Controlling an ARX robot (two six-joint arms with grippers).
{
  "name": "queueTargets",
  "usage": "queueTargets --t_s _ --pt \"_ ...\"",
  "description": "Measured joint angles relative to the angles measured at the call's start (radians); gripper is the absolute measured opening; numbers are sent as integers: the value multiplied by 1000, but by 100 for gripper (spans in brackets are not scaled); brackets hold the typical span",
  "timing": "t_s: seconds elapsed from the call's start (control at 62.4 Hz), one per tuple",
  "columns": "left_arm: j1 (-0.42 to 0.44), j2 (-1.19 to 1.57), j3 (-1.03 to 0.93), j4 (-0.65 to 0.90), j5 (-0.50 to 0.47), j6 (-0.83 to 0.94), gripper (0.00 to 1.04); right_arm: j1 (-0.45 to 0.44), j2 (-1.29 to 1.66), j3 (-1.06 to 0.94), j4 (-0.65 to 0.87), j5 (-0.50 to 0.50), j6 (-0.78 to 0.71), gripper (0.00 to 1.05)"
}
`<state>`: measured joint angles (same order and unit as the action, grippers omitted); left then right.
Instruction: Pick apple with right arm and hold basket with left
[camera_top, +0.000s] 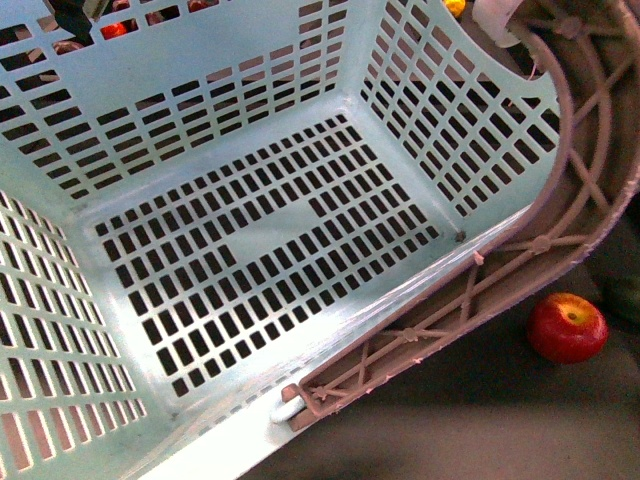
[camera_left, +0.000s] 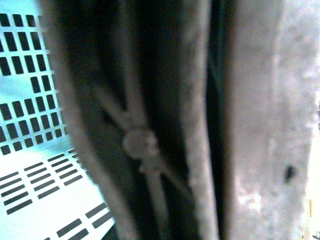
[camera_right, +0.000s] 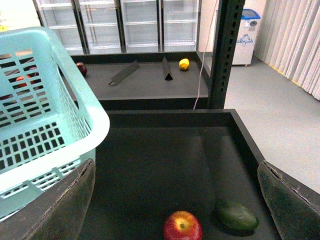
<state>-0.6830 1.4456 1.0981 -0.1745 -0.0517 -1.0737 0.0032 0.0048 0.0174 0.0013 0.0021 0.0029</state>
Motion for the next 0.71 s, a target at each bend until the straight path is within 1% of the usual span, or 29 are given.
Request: queueTargets --t_s 0.032,0.048,0.064,0.096,0.144,0.176,0.24,0.305,0.353,0.449,0.497,0.529,0.577,0.657,0.705 --pt "0 0 0 0 1 0 14 0 0 0 0 -1 0 96" --pt "0 0 0 0 2 0 14 -6 13 7 -24 -25 13 96" --pt "0 0 0 0 3 0 14 -24 47 38 -109 -92 57 96" --pt "0 0 0 0 4 0 14 -40 102 72 -194 -137 102 96" --pt "0 0 0 0 2 0 14 -56 175 104 -273 -178 156 96" --pt "0 0 0 0 2 1 14 -67 216 111 -291 -190 183 96" --pt "-1 0 0 0 3 3 14 -95 276 117 -275 -219 214 96" --pt "0 0 0 0 0 2 14 -143 364 145 -205 -268 223 96" --pt "0 0 0 0 -5 5 14 -176 472 171 -125 -309 214 96" --pt "0 0 0 0 0 6 14 -205 674 198 27 -319 177 96" --pt "0 0 0 0 3 3 14 -216 860 222 165 -298 130 96" --pt "-1 0 0 0 3 4 14 -215 1025 251 266 -261 82 96" --pt "-1 0 0 0 2 4 14 -209 1211 292 359 -232 24 96" --pt "0 0 0 0 2 4 14 -185 1458 371 419 -203 -32 96" --pt "-1 0 0 0 2 4 14 -166 1605 421 458 -158 -69 96"
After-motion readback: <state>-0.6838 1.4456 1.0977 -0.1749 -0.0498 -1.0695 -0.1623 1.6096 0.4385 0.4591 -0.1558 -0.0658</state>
